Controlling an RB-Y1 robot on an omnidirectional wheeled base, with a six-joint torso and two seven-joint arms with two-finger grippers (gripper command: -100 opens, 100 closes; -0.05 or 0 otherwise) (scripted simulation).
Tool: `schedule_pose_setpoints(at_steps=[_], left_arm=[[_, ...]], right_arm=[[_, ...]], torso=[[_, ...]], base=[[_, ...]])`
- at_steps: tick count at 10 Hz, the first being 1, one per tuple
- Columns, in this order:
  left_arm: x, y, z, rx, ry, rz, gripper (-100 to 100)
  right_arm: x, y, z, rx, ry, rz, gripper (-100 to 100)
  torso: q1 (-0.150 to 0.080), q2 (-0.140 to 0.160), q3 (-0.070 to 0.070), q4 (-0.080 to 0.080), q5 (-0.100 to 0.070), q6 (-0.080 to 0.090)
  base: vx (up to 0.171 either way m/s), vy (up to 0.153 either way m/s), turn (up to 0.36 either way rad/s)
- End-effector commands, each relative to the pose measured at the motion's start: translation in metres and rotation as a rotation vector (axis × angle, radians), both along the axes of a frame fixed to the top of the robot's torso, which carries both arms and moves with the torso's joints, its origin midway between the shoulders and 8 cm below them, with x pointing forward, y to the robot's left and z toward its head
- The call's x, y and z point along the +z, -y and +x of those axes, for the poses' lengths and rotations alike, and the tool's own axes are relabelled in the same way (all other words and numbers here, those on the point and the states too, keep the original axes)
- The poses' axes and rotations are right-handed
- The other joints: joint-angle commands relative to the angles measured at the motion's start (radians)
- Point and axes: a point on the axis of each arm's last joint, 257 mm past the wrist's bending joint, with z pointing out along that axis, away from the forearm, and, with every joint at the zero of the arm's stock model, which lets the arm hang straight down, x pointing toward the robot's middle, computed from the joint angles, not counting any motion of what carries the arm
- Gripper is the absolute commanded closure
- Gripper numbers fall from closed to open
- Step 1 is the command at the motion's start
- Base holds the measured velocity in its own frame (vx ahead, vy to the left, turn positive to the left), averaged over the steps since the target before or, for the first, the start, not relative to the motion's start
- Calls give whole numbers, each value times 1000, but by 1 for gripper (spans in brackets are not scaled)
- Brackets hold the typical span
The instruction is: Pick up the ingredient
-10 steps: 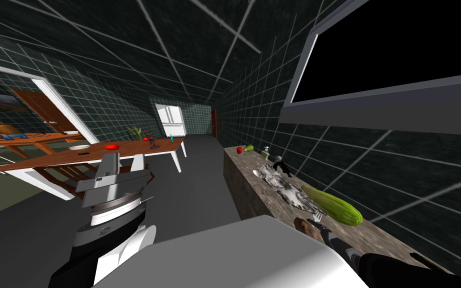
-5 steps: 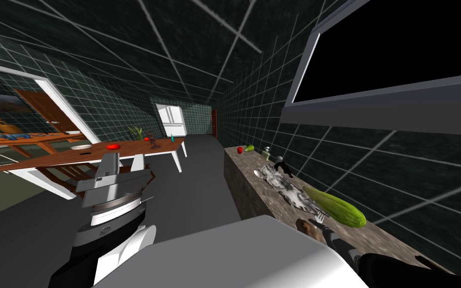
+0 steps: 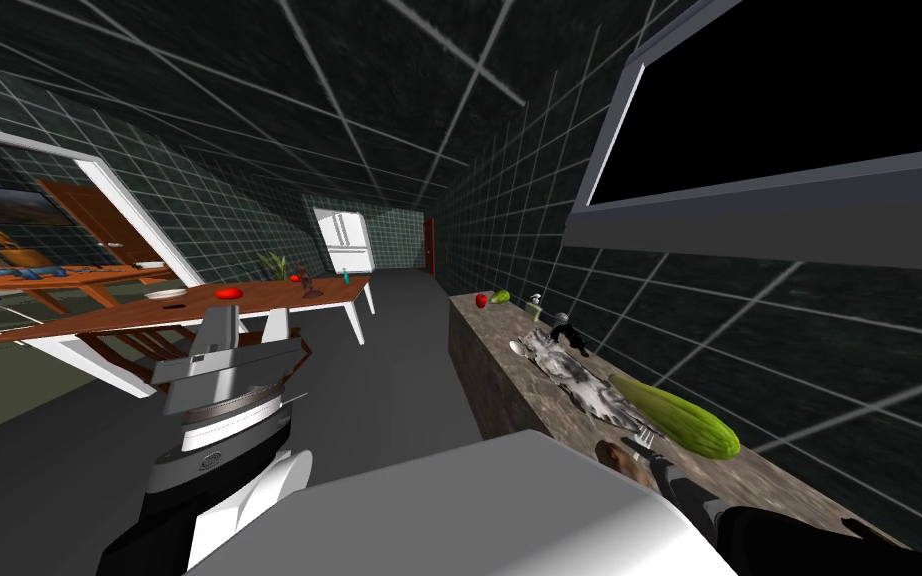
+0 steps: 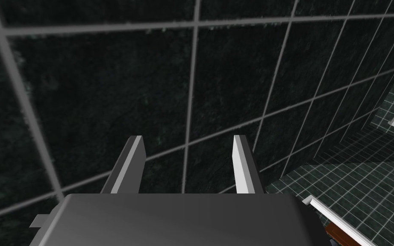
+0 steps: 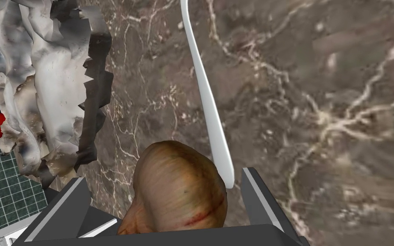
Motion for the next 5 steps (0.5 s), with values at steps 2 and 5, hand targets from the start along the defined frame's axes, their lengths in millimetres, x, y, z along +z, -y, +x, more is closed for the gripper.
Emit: schedule_pose_setpoints(at_steps=[2, 5], left_arm=[[0, 0, 0, 0, 0, 0, 0], [0, 0, 0, 0, 0, 0, 0]], right_arm=[[2, 2, 2, -1, 9, -9, -100], [4, 11, -1, -13, 23, -21, -100]], torso=[[0, 0, 0, 0, 0, 0], [1, -1, 0, 0, 0, 0]], base=[[0, 0, 0], [14, 19, 15]])
